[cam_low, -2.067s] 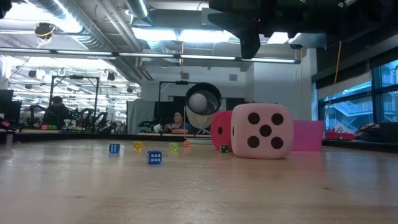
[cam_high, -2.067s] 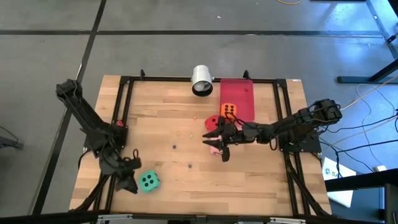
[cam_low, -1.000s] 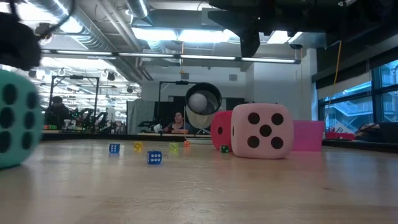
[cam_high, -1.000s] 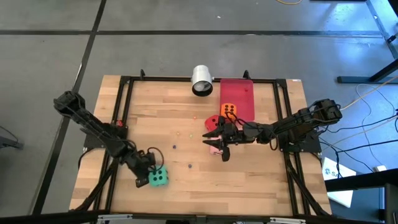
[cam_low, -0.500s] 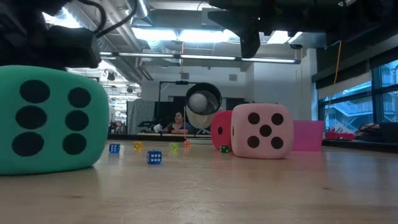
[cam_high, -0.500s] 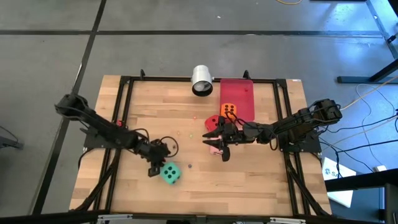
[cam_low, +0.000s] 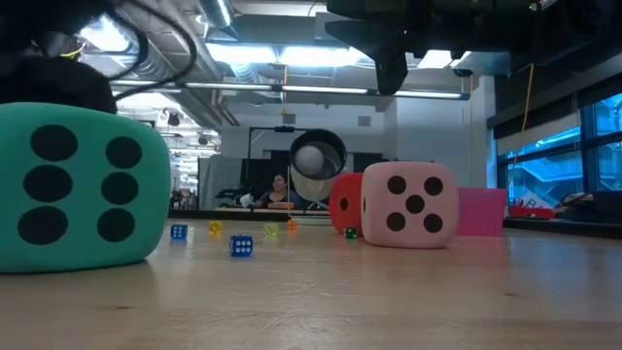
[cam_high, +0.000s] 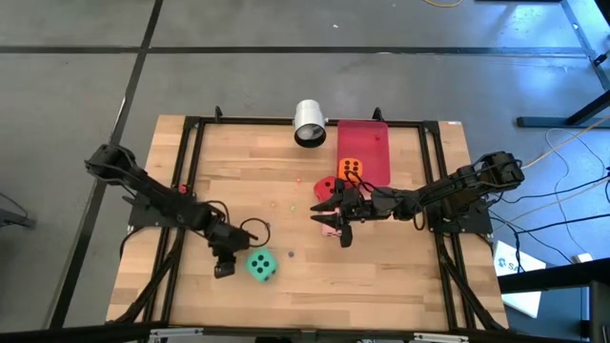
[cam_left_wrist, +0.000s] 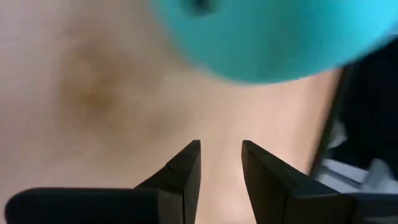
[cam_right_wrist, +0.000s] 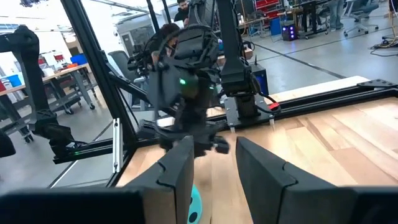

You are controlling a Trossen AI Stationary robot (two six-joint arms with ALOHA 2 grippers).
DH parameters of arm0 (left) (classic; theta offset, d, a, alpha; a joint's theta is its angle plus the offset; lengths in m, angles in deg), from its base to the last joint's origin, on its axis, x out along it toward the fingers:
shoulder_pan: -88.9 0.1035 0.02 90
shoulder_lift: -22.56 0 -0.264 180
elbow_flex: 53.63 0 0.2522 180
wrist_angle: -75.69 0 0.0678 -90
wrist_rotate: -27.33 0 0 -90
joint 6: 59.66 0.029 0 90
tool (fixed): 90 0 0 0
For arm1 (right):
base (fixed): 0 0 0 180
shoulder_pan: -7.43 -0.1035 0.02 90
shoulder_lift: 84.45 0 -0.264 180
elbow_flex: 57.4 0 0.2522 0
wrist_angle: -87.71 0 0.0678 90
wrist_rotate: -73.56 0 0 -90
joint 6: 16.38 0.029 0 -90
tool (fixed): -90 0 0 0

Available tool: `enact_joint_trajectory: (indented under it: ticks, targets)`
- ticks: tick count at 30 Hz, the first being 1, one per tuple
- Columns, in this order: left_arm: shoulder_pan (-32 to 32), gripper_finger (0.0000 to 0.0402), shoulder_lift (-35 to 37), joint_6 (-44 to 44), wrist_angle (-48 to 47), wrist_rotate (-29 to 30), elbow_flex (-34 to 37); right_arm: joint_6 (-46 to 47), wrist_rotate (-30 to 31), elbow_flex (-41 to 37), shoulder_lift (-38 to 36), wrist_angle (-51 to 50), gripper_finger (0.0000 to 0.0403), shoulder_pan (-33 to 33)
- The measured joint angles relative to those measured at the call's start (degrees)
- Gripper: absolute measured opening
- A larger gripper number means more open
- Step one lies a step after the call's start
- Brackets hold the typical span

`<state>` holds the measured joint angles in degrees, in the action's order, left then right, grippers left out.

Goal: Pick & Place Dice
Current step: Put the big blue dice into the red bin

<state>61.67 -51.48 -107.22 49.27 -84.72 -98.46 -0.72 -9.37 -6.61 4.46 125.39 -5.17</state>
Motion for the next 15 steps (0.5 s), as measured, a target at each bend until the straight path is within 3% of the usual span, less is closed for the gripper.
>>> enact_joint_trajectory:
  ticks: [6,15]
  targets:
    - [-1.96,0.0108,0.00,-1.18,12.82,1.46,0.00,-0.02,0.00,0.00,0.00,-0.06,0.0121,0.00]
    - [0.72,0.0108,0.00,5.03,12.87,13.04,0.00,-0.02,0.00,0.00,0.00,-0.14,0.0121,0.00]
